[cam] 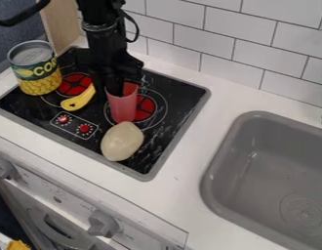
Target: Moved the red cup to the top right of the stove
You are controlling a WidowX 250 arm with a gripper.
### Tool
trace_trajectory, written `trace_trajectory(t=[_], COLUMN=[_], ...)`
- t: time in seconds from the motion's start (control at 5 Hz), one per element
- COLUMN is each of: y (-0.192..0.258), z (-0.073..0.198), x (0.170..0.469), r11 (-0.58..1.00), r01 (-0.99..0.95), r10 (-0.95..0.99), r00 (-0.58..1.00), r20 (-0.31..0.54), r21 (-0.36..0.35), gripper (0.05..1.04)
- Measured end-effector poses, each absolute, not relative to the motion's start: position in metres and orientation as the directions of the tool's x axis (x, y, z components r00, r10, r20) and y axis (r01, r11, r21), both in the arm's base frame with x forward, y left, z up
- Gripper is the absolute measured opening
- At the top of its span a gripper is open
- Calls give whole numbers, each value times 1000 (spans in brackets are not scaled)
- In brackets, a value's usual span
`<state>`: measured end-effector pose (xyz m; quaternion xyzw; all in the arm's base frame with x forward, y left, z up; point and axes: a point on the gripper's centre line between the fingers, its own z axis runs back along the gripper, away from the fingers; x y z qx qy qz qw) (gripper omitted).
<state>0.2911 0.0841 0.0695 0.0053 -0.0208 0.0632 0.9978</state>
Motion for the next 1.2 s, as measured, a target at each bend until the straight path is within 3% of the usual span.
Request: trace_trajectory(t=[0.2, 0.6, 0.8, 1.0, 1.2], y=[85, 80, 58, 39, 30], z=[70, 98, 119, 107, 93], x=[285, 301, 324, 346, 359], r11=[991, 990, 992, 989, 989], r01=[-133, -121, -85, -70, -68], r10=[133, 124, 94, 76, 71], r00=[991, 991, 991, 996, 997], r20=[3, 54, 94, 44, 26], r21=[-18, -66, -88, -131, -129], gripper=[79, 79, 79, 79, 79])
